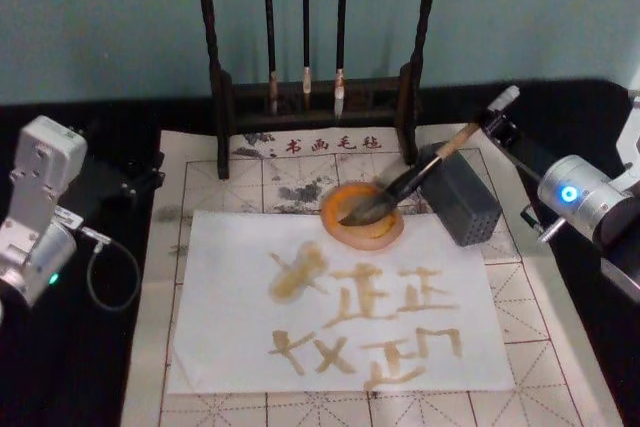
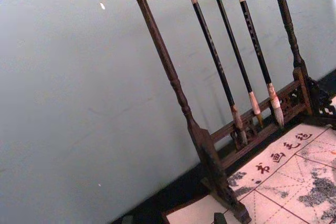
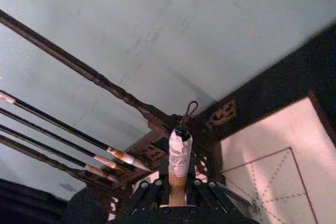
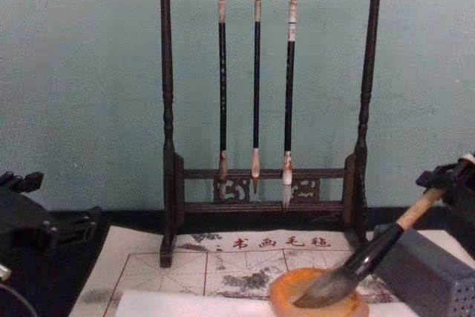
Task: Pick up the brush from the inkstone, write on the paper, then place the brush back to its original position.
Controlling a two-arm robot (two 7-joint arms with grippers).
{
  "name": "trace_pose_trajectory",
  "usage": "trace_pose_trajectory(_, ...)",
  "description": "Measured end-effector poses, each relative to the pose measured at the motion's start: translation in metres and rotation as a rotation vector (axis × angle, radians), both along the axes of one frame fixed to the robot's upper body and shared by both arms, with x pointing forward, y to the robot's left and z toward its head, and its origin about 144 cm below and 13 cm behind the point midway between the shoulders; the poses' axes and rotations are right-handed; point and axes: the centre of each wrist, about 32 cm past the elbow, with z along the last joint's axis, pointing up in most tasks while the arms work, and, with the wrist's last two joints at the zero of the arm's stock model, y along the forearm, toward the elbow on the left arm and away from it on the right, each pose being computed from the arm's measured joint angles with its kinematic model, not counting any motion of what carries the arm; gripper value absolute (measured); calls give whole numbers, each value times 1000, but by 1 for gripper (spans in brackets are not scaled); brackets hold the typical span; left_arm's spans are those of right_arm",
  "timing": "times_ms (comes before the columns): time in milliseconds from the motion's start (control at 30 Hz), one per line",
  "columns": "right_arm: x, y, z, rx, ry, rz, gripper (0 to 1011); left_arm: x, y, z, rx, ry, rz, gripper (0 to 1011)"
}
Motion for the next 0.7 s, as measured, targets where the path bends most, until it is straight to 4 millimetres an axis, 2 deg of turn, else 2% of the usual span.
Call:
trace_pose_trajectory(333,-2,-1,13,-47,-112,40,183,0,0,0,0,0,0,1001)
trace_pose_trajectory(700,-18,-16,30,-209,-359,182,183,0,0,0,0,0,0,1001)
